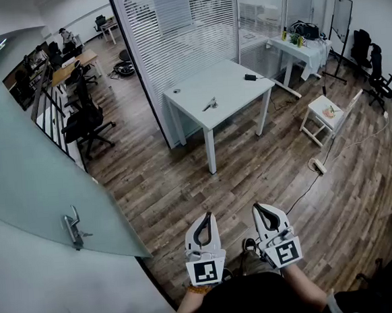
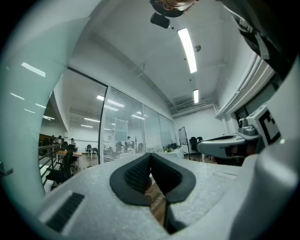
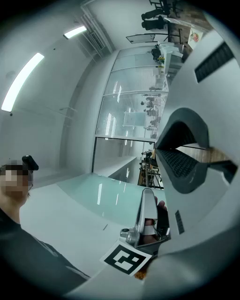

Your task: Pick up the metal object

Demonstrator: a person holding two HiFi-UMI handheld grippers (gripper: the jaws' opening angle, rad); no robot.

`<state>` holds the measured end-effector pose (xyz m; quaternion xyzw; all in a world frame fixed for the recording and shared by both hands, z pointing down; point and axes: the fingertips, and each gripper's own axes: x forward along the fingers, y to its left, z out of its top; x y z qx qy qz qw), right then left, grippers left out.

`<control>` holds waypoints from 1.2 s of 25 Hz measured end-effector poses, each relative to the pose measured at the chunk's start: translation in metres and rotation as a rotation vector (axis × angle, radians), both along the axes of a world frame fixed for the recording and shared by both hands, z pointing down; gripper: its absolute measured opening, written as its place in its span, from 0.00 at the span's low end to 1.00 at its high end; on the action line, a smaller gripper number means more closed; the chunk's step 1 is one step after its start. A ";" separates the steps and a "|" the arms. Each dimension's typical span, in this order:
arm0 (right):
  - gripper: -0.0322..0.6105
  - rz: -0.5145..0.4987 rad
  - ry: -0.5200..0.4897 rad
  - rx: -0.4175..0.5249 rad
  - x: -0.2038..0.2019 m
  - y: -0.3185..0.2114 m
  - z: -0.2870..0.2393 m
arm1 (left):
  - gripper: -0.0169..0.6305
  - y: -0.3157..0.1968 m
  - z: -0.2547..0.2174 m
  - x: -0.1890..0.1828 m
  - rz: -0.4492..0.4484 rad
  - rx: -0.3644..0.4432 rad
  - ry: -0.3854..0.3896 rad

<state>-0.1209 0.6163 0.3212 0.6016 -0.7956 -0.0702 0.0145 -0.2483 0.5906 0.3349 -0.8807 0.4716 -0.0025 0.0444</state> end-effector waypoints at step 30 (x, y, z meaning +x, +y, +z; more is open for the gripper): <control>0.06 -0.161 -0.091 -0.090 0.183 -0.158 0.033 | 0.05 -0.135 -0.004 0.186 -0.079 -0.028 -0.073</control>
